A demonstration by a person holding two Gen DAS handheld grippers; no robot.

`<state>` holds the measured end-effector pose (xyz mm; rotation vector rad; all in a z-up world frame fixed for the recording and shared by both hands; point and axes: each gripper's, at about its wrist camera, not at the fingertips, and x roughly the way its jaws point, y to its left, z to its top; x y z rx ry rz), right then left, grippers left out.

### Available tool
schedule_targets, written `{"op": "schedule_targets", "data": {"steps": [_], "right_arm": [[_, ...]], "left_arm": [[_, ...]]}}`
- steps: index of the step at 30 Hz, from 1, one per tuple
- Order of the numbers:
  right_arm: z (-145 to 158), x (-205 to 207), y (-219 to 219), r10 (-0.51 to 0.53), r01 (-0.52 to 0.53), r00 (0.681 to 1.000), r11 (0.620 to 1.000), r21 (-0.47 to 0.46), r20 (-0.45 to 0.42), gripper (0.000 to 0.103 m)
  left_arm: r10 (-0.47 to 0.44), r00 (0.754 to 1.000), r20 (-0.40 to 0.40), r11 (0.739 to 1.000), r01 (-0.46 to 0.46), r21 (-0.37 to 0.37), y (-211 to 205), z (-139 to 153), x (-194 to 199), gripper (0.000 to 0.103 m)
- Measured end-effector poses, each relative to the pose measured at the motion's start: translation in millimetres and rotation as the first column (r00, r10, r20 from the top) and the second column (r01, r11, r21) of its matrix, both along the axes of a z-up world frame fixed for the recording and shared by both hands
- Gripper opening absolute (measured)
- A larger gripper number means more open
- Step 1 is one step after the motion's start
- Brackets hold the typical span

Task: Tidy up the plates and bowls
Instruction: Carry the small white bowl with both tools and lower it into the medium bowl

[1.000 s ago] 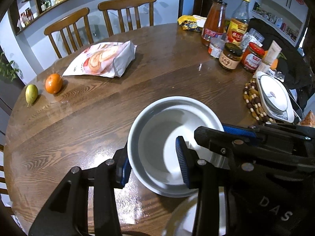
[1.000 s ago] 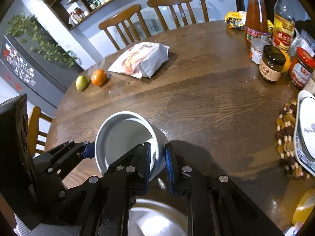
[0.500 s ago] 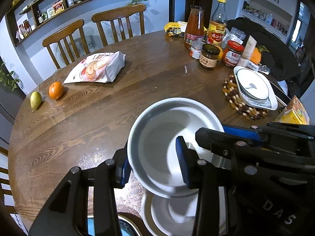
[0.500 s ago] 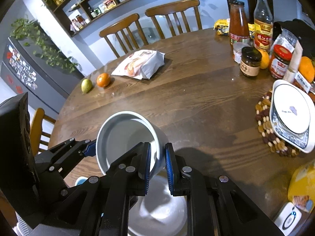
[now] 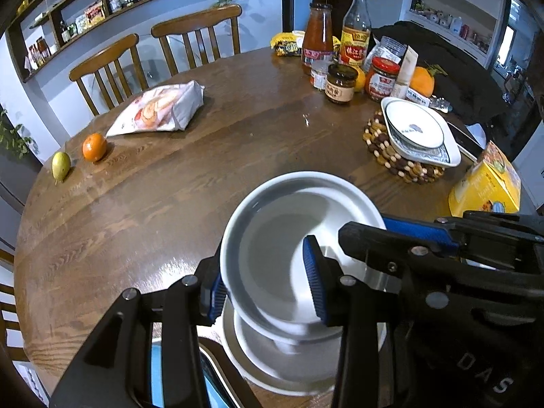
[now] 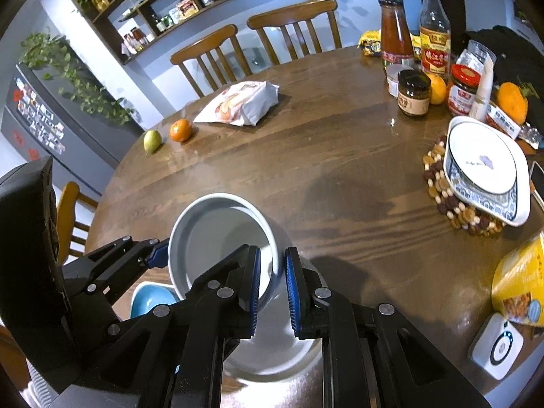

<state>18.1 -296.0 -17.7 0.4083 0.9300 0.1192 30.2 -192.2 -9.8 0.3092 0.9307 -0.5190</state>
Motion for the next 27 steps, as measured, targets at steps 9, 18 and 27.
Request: {"op": "schedule_targets", "data": {"steps": [9,18,27], "right_arm": [[-19.5,-13.6,4.6,0.002,-0.001,0.998,1.0,0.017,-0.061,0.018],[-40.4,-18.3,3.4,0.003,0.002,0.994,0.999,0.039,-0.113,0.018],[-52.5,-18.9,6.4,0.012,-0.007,0.989,1.0,0.03,-0.15,0.018]], "left_arm": [[-0.007,0.997,-0.072,1.0,0.009,0.026,0.8,-21.7,-12.6,0.038],[-0.011,0.993,-0.114,0.998,0.017,0.056,-2.4,-38.5,-17.5,0.038],[-0.005,0.991,-0.137,0.998,0.015,0.067,-1.8,-52.6,-19.1,0.038]]}}
